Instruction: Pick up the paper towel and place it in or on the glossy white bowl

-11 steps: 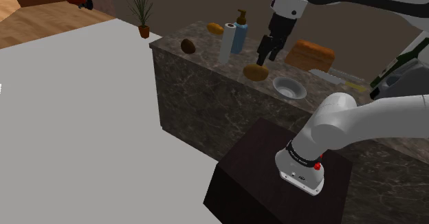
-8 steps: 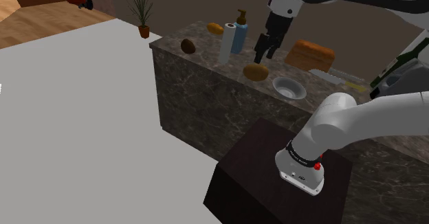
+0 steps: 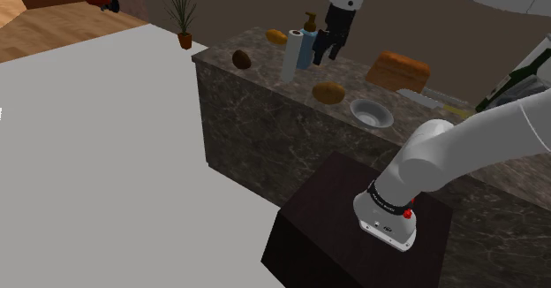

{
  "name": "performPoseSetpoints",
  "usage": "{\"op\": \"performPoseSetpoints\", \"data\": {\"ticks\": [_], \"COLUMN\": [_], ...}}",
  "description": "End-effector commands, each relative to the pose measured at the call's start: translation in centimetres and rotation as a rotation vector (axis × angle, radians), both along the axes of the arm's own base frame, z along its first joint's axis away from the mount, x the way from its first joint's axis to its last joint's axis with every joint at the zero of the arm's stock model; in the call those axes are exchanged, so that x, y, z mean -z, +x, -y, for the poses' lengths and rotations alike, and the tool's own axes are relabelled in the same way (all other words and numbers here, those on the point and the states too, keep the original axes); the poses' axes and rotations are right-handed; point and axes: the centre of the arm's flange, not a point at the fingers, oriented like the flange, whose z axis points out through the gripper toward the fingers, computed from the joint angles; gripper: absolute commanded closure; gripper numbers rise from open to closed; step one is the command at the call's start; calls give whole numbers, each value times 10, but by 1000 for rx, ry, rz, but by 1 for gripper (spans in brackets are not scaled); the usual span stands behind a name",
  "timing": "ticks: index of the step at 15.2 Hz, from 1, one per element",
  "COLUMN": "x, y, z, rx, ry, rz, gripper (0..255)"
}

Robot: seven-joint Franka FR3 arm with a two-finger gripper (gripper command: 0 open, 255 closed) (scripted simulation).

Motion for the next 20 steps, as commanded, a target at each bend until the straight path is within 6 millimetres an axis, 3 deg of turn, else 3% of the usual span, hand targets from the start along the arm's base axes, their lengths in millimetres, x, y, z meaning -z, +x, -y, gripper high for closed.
{"op": "performPoseSetpoints", "data": {"ticks": [1,16,20], "x": [2,-3,12], "y": [23,182,188], "z": [13,110,114], "rx": [0,0,0], "ry": [-13,-105,-108], "rz": [4,32,33], "gripper": [0,0,0]}}
